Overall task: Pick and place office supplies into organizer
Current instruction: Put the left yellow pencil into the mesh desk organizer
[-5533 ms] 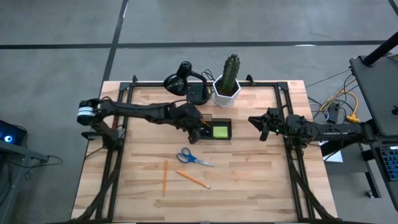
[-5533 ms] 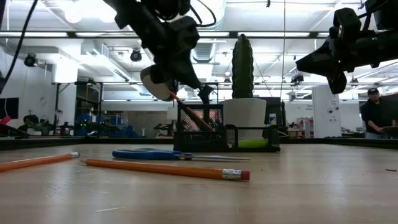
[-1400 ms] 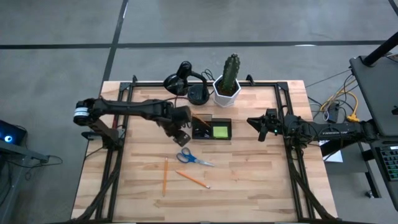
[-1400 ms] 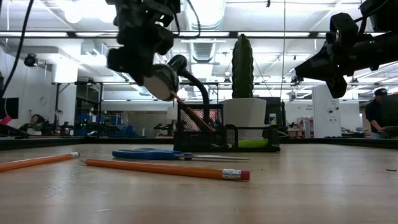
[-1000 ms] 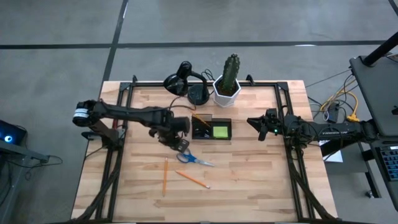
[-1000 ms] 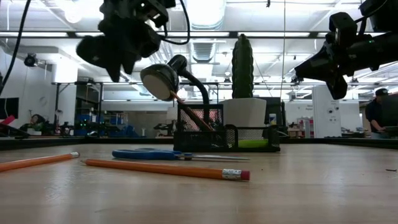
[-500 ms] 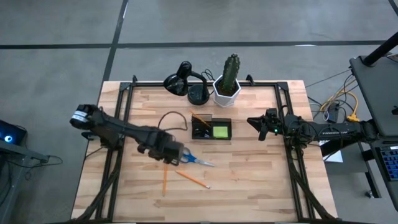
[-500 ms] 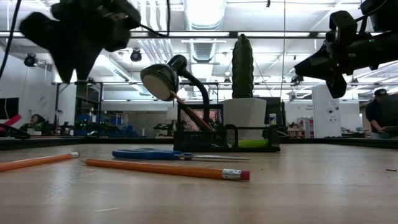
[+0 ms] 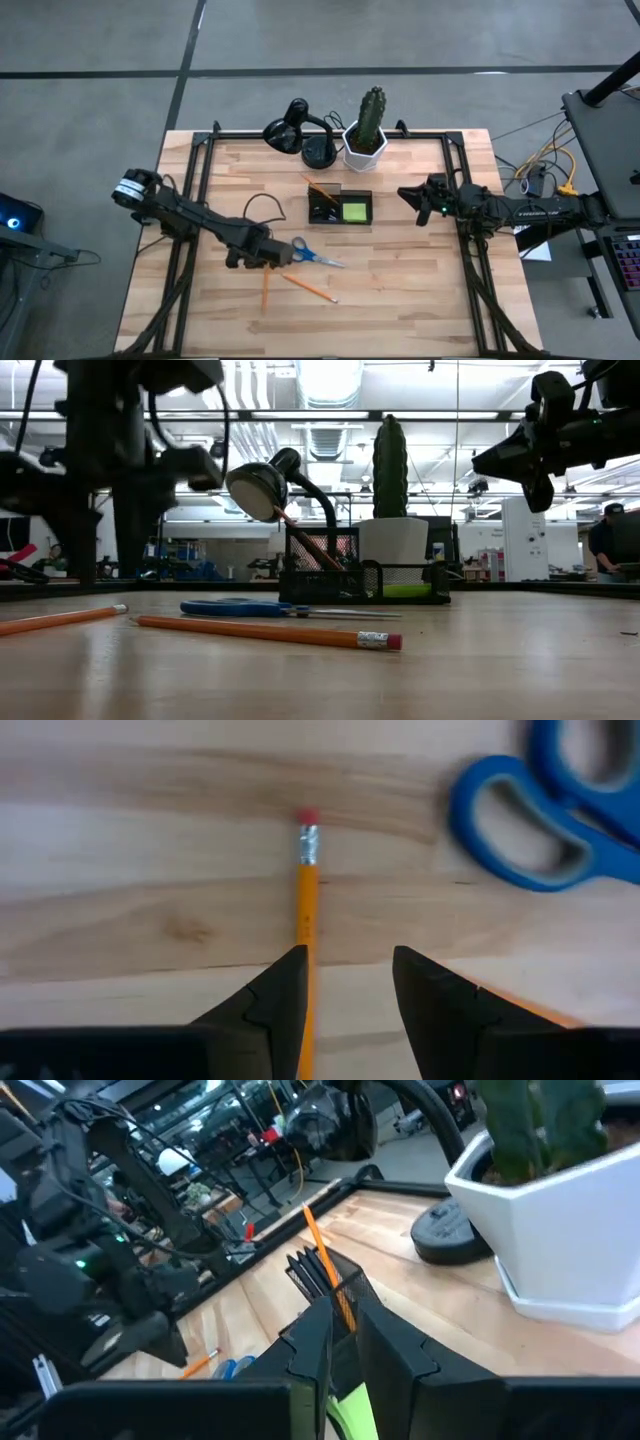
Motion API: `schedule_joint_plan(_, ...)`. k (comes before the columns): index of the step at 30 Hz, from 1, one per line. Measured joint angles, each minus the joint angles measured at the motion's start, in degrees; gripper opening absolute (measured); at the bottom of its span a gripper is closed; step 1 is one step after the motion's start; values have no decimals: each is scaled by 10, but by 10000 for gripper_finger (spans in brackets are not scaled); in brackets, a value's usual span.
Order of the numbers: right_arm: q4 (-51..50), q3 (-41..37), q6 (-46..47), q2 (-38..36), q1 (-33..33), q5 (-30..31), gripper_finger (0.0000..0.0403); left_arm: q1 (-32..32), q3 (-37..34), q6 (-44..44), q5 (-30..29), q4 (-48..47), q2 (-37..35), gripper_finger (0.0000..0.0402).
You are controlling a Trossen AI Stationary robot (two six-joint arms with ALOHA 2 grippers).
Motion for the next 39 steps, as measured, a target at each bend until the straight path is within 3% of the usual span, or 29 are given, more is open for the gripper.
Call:
schedule_joint_plan(8,17,0,-15,0,0,1,43,-1,-33,-32,18,21,0,132)
schedule_joint_plan(17,18,0,-15,0,0,1,43,-3,-24,-28,23,21,45,132)
schedule_joint_plan(33,18,0,-13,-1,0,0,43,-3,-25,-26,26,25,47,132)
schedule_joint_plan(39,18,0,-13,-1,0,0,43,-3,-25,22,42,25,48,101)
